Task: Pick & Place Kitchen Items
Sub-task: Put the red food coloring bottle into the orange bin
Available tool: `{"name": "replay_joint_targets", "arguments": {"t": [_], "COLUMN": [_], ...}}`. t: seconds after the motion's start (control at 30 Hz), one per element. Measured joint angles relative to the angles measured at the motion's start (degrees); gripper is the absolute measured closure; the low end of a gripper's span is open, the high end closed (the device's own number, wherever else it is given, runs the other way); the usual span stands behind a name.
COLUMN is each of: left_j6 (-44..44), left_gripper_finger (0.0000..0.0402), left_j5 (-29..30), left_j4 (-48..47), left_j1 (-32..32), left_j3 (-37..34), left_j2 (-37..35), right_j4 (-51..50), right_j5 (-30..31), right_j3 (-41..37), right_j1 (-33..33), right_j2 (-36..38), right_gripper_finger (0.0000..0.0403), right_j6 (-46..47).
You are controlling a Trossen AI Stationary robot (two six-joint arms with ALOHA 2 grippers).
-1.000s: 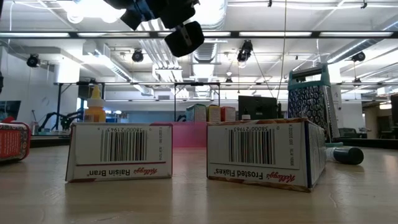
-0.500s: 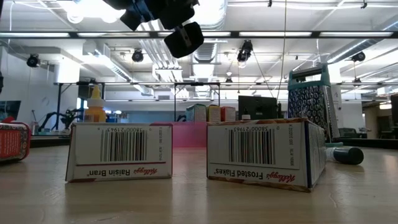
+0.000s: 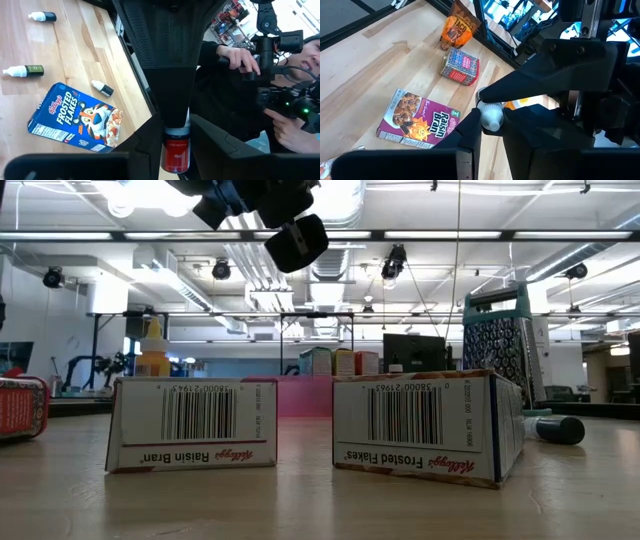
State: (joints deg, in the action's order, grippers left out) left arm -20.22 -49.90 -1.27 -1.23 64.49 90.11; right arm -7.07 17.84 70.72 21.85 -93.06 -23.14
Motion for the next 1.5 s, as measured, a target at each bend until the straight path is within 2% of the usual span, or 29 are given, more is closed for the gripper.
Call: {"name": "replay_joint_targets", "arguments": {"t": [0.27, 0.4, 0.5, 0.7, 0.77, 0.9, 1.03, 1.23, 1.5], "left_j6": [0.65, 0.63, 0.65, 4.15, 6.71, 11.23, 12.47, 13.19, 13.29], "left_gripper_finger": [0.0208, 0.0168, 0.0154, 0.0154, 0.0154, 0.0154, 0.0154, 0.0154, 0.0154], "left_j5": [0.44, -2.84, -5.03, -4.05, -0.15, 12.48, 19.69, 30.09, 48.07], "left_j4": [-0.10, -0.33, -1.18, -8.95, -12.16, -15.73, -15.44, -7.29, 7.56], "left_j1": [-0.53, -2.15, -3.79, -7.96, -8.72, -8.85, -8.85, -7.44, -2.55], "left_j3": [0.00, 0.00, 0.00, 0.00, -0.02, -0.48, -1.24, -3.76, -12.87], "left_j2": [-0.04, -0.11, -0.23, -0.24, -0.24, -0.24, -0.26, -1.75, -8.50], "right_j4": [0.01, -0.93, -3.07, -11.01, -14.15, -19.09, -24.84, -34.82, -44.14], "right_j5": [0.12, 0.11, 0.11, 0.14, 0.16, 0.20, 0.29, 0.29, -0.34], "right_j3": [0.00, 0.00, 0.00, 0.00, 0.00, 0.00, 0.00, 0.00, 0.00], "right_j1": [-0.04, 0.00, 0.00, -0.02, -0.03, -0.37, -1.11, -3.79, -12.35], "right_j2": [0.00, 0.00, 0.00, 0.00, 0.23, 1.29, 2.27, 3.48, 7.06], "right_gripper_finger": [0.0341, 0.0346, 0.0344, 0.0338, 0.0341, 0.0346, 0.0340, 0.0334, 0.0346], "right_j6": [0.22, 0.95, 3.22, 9.38, 11.61, 15.42, 19.65, 24.82, 25.95]}}
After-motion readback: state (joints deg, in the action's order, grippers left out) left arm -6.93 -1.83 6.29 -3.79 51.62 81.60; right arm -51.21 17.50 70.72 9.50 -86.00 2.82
